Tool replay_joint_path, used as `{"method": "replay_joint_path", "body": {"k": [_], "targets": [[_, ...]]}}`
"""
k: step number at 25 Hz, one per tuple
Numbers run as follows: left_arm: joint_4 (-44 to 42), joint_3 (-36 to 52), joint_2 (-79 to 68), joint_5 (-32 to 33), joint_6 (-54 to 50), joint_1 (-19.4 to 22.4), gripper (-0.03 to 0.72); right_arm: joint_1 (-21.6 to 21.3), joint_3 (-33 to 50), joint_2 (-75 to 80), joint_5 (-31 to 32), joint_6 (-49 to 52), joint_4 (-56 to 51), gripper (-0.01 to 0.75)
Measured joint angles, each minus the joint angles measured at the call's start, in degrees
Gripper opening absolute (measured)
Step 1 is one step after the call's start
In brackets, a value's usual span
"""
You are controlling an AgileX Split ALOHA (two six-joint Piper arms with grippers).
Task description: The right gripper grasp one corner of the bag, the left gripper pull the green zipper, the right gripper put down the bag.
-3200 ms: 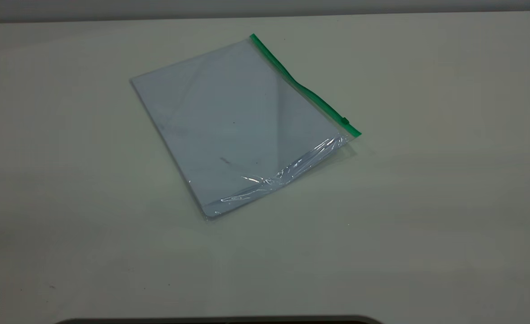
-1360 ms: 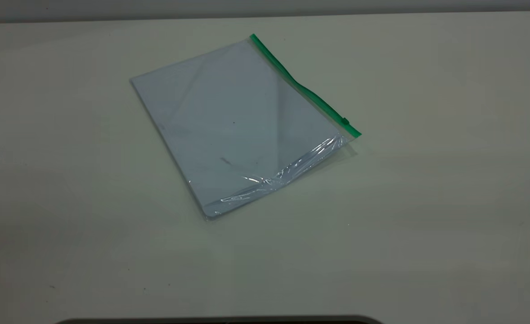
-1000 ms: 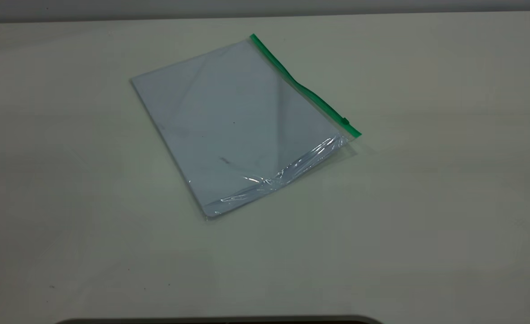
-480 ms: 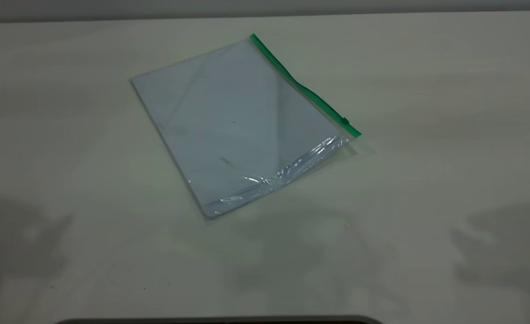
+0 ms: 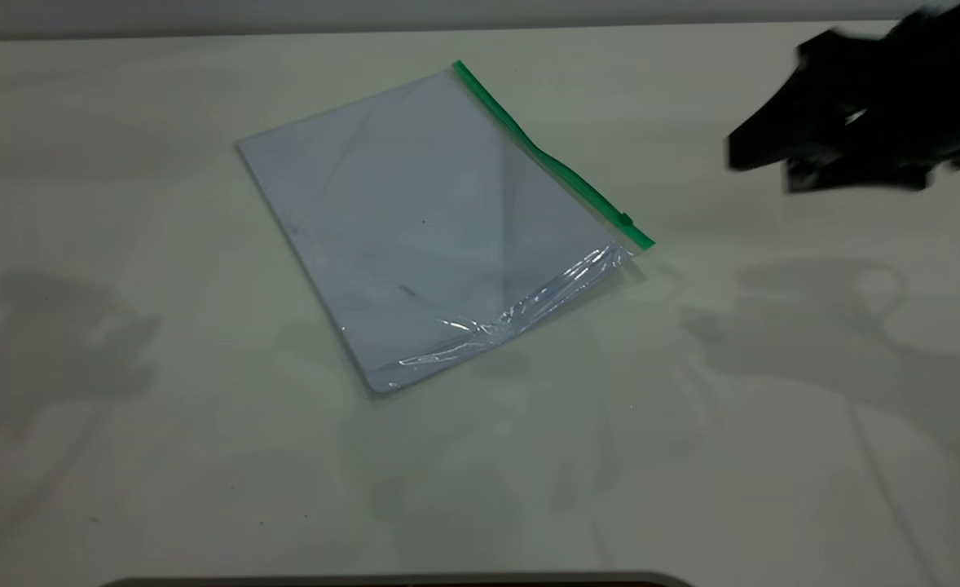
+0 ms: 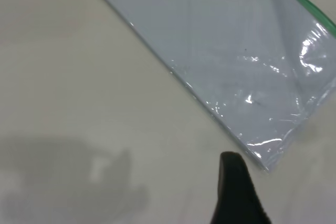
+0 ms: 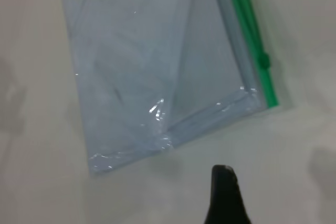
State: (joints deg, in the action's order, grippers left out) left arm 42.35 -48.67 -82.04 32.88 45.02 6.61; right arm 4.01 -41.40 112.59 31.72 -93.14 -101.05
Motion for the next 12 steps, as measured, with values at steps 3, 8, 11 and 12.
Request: {"method": "replay_joint_path", "body": {"k": [3,8,11,12], "targets": [[0.04,-0.02,-0.45,-0.33,0.74,0.00,0.520,0.00,-3.57,7.05,3.62,-0.55,-0.69,0.561],[0.06,-0.02,-0.45,-0.94,1.64,0.00,0.520,0.00,-8.46,15.97,5.47,-1.74,-1.01,0.560],[0.06,-0.02,-0.45,-1.23,1.78,0.00,0.520,0.00,-12.55,20.53,8.66,-2.58,-1.26,0.560],[0.06,-0.02,-0.45,-1.31,1.86,0.00,0.520,0.00,-13.96,21.97,9.68,-2.63,-1.33,0.560]]}}
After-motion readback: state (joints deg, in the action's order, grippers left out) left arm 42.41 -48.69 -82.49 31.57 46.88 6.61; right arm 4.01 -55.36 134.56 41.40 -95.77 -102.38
